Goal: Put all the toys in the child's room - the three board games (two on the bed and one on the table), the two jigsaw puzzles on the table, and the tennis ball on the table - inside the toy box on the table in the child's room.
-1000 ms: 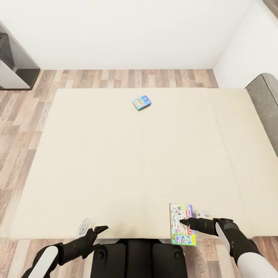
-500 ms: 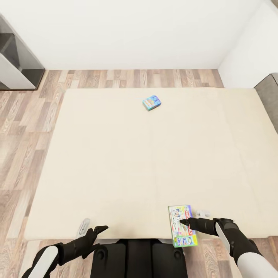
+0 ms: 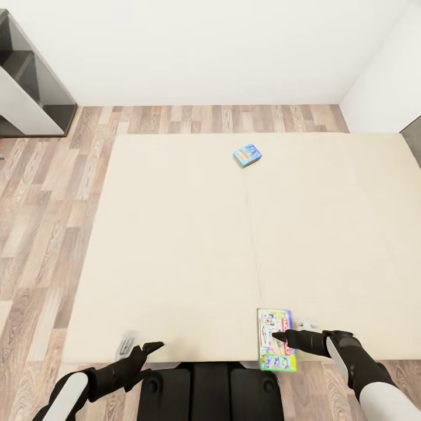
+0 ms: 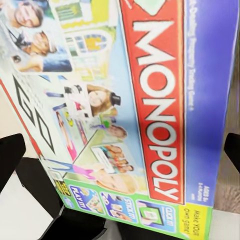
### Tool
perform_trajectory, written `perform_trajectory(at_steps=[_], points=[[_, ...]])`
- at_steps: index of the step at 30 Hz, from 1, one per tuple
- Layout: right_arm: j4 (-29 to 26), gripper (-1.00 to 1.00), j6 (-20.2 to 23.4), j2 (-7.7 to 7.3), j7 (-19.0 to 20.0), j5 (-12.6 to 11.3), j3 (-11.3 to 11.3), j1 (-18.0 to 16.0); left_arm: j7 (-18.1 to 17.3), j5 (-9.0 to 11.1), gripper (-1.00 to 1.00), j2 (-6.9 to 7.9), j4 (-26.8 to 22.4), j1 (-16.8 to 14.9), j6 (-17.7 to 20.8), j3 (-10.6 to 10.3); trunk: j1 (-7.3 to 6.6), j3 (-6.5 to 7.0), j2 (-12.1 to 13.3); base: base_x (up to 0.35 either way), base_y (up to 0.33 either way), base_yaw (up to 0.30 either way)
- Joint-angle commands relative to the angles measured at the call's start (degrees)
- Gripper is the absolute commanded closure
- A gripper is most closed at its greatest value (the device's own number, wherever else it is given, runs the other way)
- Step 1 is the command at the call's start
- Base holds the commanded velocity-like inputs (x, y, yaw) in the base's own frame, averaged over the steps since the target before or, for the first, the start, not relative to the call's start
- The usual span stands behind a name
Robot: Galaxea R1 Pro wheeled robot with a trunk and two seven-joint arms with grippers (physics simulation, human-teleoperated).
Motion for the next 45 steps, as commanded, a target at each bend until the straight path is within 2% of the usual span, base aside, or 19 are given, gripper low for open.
perform_trajectory(at_steps=[1, 14, 30, 45], points=[[-0.1, -1.0, 0.53, 0.03, 0.22, -0.16, -0.24, 0.0, -0.4, -0.35, -1.0, -0.01, 0.03, -0.03, 0.28, 0.08, 0.03, -0.06, -0.08, 0.0, 0.284, 0.0], [-0.14, -1.0, 0.44, 0.03, 0.33, -0.22, -0.28, 0.0, -0.4, -0.35, -1.0, 0.01, 0.03, -0.04, 0.24, 0.3, 0.03, -0.06, -0.08, 0.0, 0.188, 0.0], [-0.26, -1.0, 0.35, 0.03, 0.47, -0.32, -0.38, 0.0, -0.4, -0.35, -1.0, -0.01, 0.03, -0.03, 0.24, 0.59, 0.03, -0.06, -0.08, 0.0, 0.022, 0.0], [-0.27, -1.0, -1.65, 0.03, 0.53, -0.33, -0.4, 0.0, -0.4, -0.35, -1.0, -0.01, 0.03, -0.02, 0.24, 0.61, 0.03, -0.06, -0.08, 0.0, 0.002, 0.0]])
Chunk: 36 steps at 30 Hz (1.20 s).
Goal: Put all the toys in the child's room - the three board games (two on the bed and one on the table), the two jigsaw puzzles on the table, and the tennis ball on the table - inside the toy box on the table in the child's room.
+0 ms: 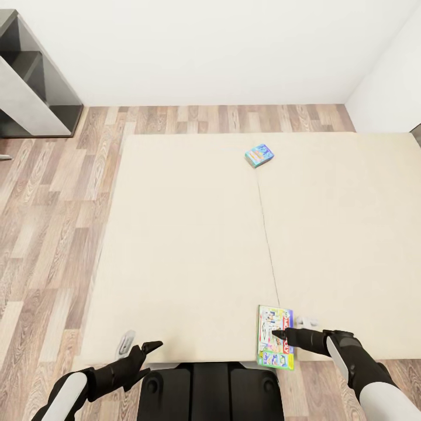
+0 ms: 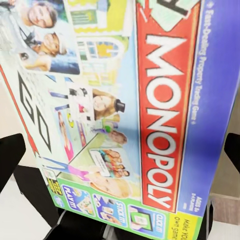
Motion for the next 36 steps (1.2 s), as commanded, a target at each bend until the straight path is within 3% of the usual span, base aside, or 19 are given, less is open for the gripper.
perform_trajectory(at_steps=[1, 19, 36], points=[[-0.06, -1.0, 0.46, 0.03, 0.22, -0.06, -0.21, -0.01, -0.37, -0.34, -1.0, -0.01, 0.0, -0.02, 0.29, 0.11, 0.03, -0.06, -0.08, 0.0, 0.0, 0.0], [-0.07, -1.0, 0.06, 0.03, 0.32, -0.06, -0.22, -0.01, -0.37, -0.34, -1.0, -0.01, 0.0, -0.01, 0.3, 0.11, 0.03, -0.06, -0.08, 0.0, 0.008, 0.0], [-0.07, -1.0, 0.01, 0.03, 0.35, -0.06, -0.22, -0.01, -0.37, -0.34, -1.0, 0.0, 0.0, -0.02, 0.29, 0.24, 0.03, -0.06, -0.08, 0.0, 0.163, 0.0]])
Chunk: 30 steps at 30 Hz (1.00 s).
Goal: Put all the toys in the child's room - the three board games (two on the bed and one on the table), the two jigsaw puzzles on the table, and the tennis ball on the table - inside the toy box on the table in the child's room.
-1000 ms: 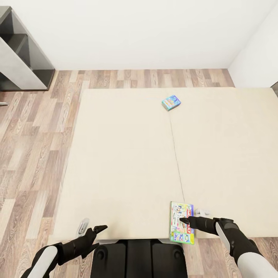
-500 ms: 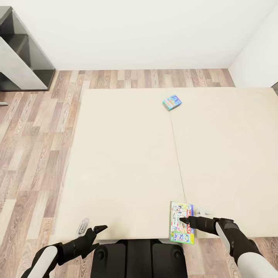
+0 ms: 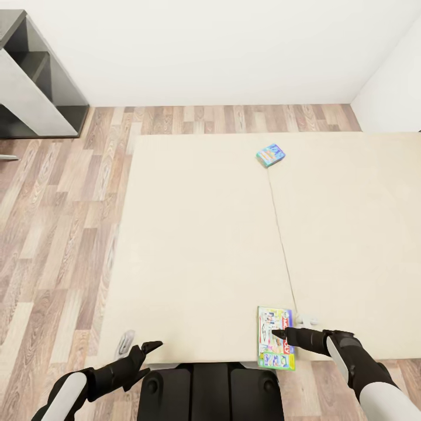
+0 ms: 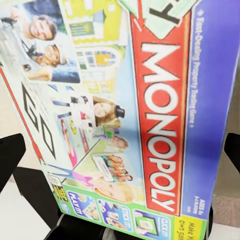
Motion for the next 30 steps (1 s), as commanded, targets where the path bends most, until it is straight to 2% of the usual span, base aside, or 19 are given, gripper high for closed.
perform_trajectory(at_steps=[1, 17, 30], points=[[-0.07, -1.0, 0.49, 0.03, 0.22, -0.07, -0.22, -0.01, -0.38, -0.34, -1.0, -0.01, 0.01, -0.02, 0.28, 0.1, 0.03, -0.06, -0.08, 0.0, 0.08, 0.0], [-0.07, -1.0, 0.48, 0.03, 0.22, -0.07, -0.22, -0.01, -0.38, -0.34, -1.0, -0.03, 0.01, -0.03, 0.28, 0.14, 0.03, -0.06, -0.08, 0.0, 0.025, 0.002], [-0.07, -1.0, 0.48, -0.01, 0.22, -0.03, -0.28, -0.01, -0.38, -0.34, -1.0, -0.03, 0.01, -0.03, 0.28, 0.15, 0.03, -0.06, -0.08, 0.0, 0.002, 0.112]])
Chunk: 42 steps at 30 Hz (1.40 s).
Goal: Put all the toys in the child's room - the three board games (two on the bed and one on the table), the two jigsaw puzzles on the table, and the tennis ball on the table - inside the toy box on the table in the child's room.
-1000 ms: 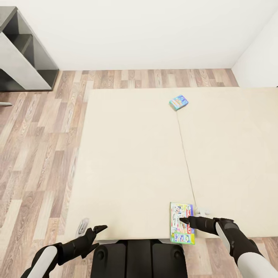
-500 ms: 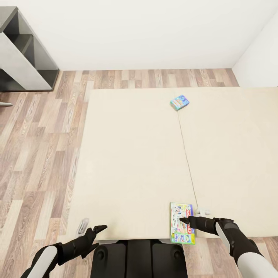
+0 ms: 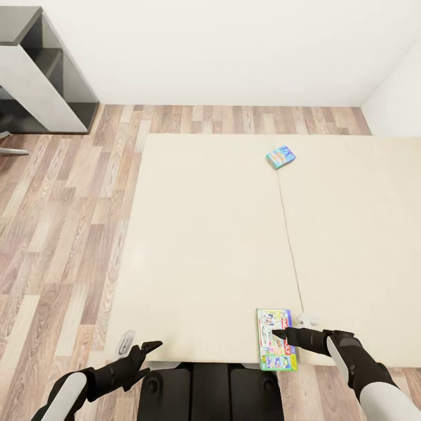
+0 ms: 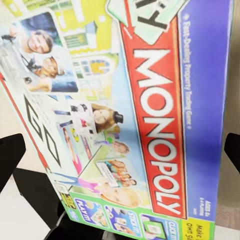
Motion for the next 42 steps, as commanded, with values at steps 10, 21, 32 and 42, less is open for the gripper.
perform_trajectory(at_steps=[10, 21, 32, 42], points=[[-0.07, -1.0, 0.47, -0.01, 0.23, -0.04, -0.24, -0.01, -0.37, -0.35, -1.0, -0.01, 0.0, -0.03, 0.29, 0.1, 0.03, -0.06, -0.09, 0.0, 0.0, 0.033], [-0.07, -1.0, 0.47, -0.02, 0.23, -0.03, -0.25, -0.01, -0.37, -0.35, -1.0, -0.01, 0.0, -0.02, 0.29, 0.1, 0.03, -0.06, -0.09, 0.0, 0.0, 0.007], [-0.07, -1.0, 0.47, -0.02, 0.23, -0.03, -0.25, -0.01, -0.37, -0.35, -1.0, -0.01, 0.0, -0.01, 0.29, 0.05, 0.03, -0.06, -0.09, 0.0, 0.0, 0.001], [-0.07, -1.0, 0.47, -0.02, 0.23, -0.03, -0.25, -0.01, -0.37, -0.35, -1.0, -0.01, -0.11, -0.01, 0.31, 0.02, 0.03, -0.06, -0.09, 0.0, 0.104, 0.0]])
